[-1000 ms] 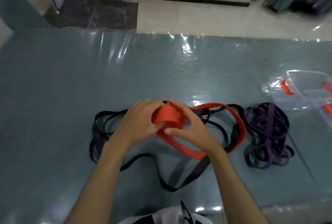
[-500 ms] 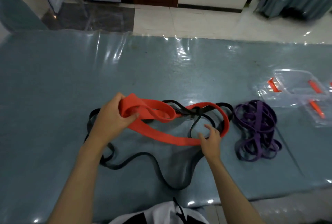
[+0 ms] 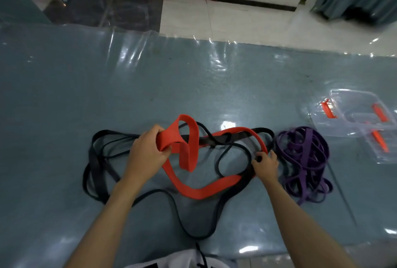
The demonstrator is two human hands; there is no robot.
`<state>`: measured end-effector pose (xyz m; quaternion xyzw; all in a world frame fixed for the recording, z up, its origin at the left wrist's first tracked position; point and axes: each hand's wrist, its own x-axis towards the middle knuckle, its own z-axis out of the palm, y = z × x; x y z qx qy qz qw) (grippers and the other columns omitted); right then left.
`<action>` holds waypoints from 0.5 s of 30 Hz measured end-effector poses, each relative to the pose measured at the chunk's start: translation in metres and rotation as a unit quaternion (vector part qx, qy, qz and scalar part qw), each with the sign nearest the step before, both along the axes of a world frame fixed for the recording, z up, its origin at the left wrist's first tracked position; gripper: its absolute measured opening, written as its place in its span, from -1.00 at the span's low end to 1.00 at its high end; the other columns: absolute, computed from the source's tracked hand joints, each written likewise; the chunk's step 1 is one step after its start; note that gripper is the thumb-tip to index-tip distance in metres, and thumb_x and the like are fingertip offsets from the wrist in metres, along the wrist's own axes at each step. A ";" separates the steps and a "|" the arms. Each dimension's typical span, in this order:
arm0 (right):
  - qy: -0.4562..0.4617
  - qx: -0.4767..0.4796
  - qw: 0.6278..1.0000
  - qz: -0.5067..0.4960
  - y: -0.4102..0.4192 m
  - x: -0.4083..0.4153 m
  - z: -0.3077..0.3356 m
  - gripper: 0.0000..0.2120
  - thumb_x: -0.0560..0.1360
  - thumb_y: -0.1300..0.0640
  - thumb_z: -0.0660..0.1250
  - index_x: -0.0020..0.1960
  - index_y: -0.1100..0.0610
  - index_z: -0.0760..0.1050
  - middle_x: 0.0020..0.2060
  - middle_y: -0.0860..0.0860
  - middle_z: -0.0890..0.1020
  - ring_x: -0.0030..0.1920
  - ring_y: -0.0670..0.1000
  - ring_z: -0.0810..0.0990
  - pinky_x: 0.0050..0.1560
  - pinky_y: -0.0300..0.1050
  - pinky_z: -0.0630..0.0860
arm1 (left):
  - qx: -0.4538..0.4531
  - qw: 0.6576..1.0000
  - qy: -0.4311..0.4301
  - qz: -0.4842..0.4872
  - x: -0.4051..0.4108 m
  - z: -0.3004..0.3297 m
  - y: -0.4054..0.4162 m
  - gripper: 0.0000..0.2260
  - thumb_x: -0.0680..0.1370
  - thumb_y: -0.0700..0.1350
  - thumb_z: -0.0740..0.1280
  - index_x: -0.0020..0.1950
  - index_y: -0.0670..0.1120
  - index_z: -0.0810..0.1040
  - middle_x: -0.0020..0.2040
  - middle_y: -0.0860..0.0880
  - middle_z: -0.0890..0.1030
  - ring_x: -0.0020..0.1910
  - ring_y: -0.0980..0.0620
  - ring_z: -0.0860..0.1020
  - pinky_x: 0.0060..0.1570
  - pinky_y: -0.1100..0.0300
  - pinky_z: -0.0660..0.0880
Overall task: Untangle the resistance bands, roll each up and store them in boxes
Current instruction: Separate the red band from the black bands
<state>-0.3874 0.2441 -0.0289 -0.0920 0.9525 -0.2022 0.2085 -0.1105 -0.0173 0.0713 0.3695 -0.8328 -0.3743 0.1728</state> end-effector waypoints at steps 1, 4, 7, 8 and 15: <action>-0.010 0.006 1.000 -0.005 -0.003 -0.008 0.000 -0.58 0.65 0.14 0.35 0.49 0.14 0.47 0.66 0.22 0.08 0.63 0.31 0.12 0.54 0.24 0.26 | -0.003 1.000 -0.005 0.001 -0.003 0.000 0.000 -0.71 0.41 -0.13 0.53 -0.08 0.08 0.44 -0.23 0.10 0.59 -0.22 0.04 0.57 -0.17 -0.03 0.54; -0.019 0.025 1.000 -0.002 -0.009 -0.033 -0.003 -0.48 0.67 0.14 0.31 0.61 0.10 0.33 0.67 0.23 0.06 0.63 0.33 0.11 0.55 0.25 0.22 | -0.014 1.000 -0.004 -0.001 -0.012 -0.001 0.000 -0.68 0.39 -0.09 0.56 -0.07 0.11 0.43 -0.22 0.14 0.59 -0.23 0.13 0.56 -0.20 0.03 0.50; -0.038 0.030 0.999 0.020 -0.011 -0.052 -0.013 -0.47 0.68 0.17 0.28 0.64 0.04 0.30 0.68 0.21 0.03 0.63 0.34 0.09 0.57 0.21 0.18 | -0.016 1.000 -0.001 -0.008 -0.026 0.006 0.003 -0.69 0.38 0.01 0.56 -0.06 0.15 0.45 -0.21 0.19 0.59 -0.20 0.21 0.56 -0.21 0.17 0.47; -0.036 0.034 0.998 0.030 -0.010 -0.056 -0.017 -0.49 0.69 0.16 0.28 0.62 0.03 0.33 0.69 0.21 0.04 0.63 0.34 0.09 0.56 0.20 0.19 | -0.016 1.000 0.002 -0.015 -0.032 0.010 0.005 -0.71 0.37 0.08 0.52 -0.05 0.17 0.45 -0.20 0.20 0.60 -0.19 0.23 0.56 -0.20 0.23 0.44; 0.113 -0.049 0.992 -0.016 -0.008 -0.064 -0.043 -0.63 0.69 0.26 0.22 0.47 0.23 0.51 0.63 0.17 0.27 0.63 0.21 0.19 0.55 0.18 0.32 | -0.012 0.999 -0.013 -0.036 -0.070 0.027 0.010 -0.65 0.38 -0.02 0.60 -0.01 0.16 0.48 -0.15 0.23 0.62 -0.15 0.19 0.59 -0.14 0.17 0.46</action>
